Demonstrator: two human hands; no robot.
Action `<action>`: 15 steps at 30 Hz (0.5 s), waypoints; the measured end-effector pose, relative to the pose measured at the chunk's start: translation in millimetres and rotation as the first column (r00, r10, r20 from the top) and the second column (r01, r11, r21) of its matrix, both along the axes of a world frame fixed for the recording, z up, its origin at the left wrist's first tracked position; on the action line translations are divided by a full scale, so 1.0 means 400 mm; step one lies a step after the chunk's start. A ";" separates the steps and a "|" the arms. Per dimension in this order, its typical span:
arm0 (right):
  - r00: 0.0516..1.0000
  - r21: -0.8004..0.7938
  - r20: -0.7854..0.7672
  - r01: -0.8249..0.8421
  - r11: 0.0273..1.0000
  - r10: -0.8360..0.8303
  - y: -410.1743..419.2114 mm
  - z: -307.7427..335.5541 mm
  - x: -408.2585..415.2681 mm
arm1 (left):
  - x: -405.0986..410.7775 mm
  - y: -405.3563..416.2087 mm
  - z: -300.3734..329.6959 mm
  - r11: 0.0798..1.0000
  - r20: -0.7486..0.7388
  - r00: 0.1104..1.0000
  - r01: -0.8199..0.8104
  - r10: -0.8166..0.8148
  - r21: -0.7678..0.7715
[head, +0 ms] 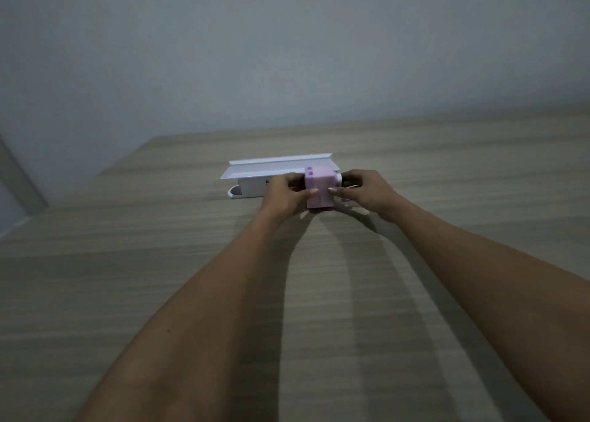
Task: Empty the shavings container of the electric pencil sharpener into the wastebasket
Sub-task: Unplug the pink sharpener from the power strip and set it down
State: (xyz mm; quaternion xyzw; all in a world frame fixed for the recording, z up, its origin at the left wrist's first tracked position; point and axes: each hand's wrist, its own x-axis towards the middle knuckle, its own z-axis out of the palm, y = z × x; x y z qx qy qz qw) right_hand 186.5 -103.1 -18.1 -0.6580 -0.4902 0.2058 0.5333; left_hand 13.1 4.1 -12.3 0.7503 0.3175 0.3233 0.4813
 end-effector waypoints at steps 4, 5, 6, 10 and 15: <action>1.000 0.018 -0.013 -0.025 1.000 0.026 -0.064 0.042 -0.049 | -0.048 -0.056 0.038 1.000 0.032 0.999 0.008 -0.008 0.014; 0.999 0.025 -0.015 -0.032 0.999 0.032 -0.080 0.051 -0.061 | -0.060 -0.071 0.045 1.000 0.045 0.999 0.012 -0.013 0.013; 0.999 0.027 -0.017 -0.036 0.999 0.036 -0.094 0.060 -0.071 | -0.071 -0.082 0.051 1.000 0.052 0.999 0.012 -0.013 0.010; 0.998 0.036 -0.021 -0.057 0.998 0.058 -0.180 0.088 -0.129 | -0.142 -0.163 0.072 0.999 0.104 0.994 0.041 -0.040 0.000; 0.995 0.042 -0.021 -0.093 0.995 0.094 -0.290 0.104 -0.211 | -0.235 -0.250 0.078 0.997 0.132 0.988 0.079 -0.079 0.007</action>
